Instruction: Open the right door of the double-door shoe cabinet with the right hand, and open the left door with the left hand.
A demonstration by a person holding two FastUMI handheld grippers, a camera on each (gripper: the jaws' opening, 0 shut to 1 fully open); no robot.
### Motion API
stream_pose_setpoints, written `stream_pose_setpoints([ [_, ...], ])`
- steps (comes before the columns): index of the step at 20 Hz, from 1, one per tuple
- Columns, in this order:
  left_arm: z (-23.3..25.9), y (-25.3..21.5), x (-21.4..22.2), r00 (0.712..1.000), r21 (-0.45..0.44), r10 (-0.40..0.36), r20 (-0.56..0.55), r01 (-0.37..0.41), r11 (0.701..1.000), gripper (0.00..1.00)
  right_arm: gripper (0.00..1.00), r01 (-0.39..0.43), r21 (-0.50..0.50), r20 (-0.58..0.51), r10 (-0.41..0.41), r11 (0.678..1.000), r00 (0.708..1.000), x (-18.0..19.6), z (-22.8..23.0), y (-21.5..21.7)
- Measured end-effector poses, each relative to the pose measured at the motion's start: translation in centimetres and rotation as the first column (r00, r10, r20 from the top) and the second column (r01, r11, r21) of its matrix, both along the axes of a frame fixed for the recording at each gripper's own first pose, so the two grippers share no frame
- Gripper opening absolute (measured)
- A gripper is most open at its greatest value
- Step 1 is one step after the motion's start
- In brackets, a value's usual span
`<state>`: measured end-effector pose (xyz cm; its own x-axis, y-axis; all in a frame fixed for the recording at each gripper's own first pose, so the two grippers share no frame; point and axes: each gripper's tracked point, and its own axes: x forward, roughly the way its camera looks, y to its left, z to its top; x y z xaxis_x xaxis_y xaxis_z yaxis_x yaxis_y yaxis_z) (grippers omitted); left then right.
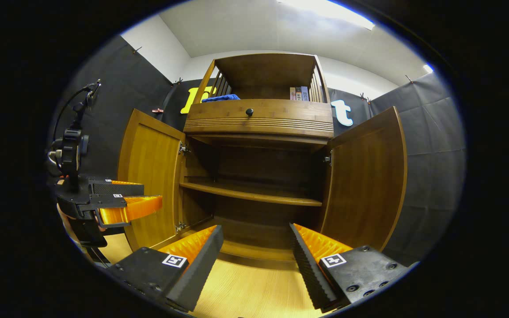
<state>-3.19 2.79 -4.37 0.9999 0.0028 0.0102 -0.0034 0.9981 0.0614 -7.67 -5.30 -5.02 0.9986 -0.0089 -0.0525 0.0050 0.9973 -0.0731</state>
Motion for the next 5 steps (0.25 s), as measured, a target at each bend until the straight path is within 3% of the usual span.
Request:
stream_pose_setpoints([
  [4, -0.09, 0.05, 0.23, 1.000, -0.004, 0.000, -0.004, 0.000, 1.000, 0.96, 0.93, 0.002, 0.001, 0.002, -0.002, 1.000, 1.000, 0.14, 0.09, -0.18],
  [5, -0.08, 0.07, 0.30, 1.000, -0.006, 0.001, -0.005, -0.001, 1.000, 1.00, 0.93, 0.001, 0.003, 0.003, -0.001, 1.000, 1.000, 0.11, 0.06, -0.22],
])
